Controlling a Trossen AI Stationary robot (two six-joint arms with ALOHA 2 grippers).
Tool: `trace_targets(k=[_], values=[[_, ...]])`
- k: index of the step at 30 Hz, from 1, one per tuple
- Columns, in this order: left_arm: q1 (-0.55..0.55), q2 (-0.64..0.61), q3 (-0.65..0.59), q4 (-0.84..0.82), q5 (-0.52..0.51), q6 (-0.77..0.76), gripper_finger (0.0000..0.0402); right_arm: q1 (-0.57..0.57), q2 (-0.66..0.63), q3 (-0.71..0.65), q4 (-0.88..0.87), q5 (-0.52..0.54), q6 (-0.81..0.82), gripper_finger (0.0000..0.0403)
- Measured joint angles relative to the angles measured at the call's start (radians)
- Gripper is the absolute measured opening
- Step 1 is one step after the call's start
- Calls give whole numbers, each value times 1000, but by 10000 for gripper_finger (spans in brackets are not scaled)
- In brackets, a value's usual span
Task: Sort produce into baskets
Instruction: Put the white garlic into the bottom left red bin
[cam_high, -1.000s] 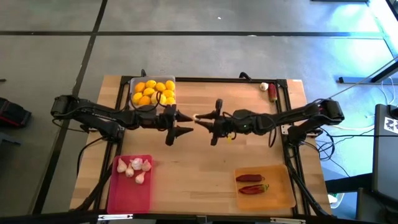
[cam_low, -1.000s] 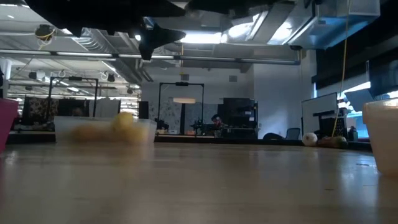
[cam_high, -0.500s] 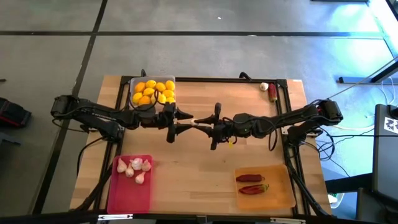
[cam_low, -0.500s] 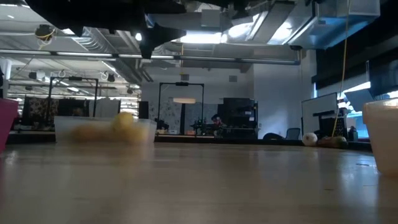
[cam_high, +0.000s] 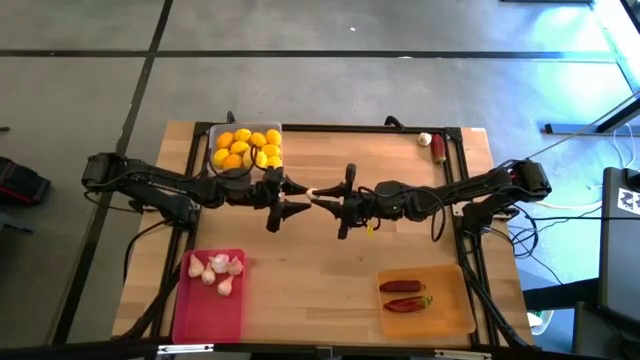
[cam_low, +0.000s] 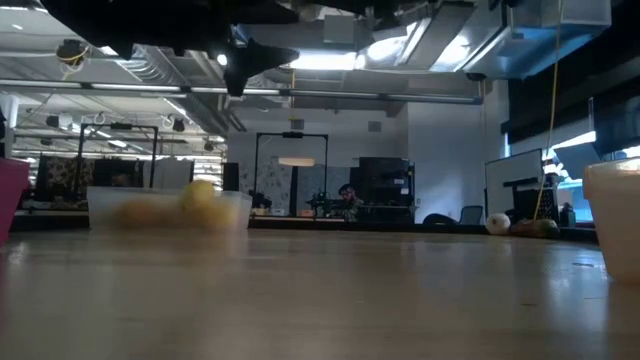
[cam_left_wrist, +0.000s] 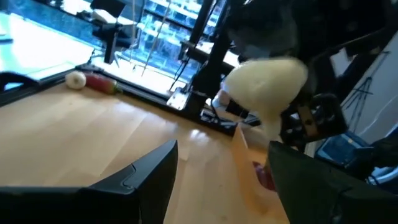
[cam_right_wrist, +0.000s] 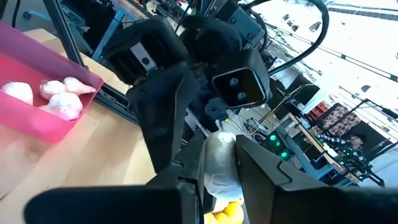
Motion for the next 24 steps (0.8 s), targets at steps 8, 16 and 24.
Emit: trace_targets(k=[8, 16, 24], values=[[0, 0, 1, 44, 25, 10, 244, 0, 0, 0, 1, 0, 0, 71], [0, 63, 15, 120, 39, 19, 201, 0, 0, 0, 5, -1, 0, 71], [0, 76, 26, 173, 39, 44, 163, 0, 0, 0, 3, -1, 0, 71]])
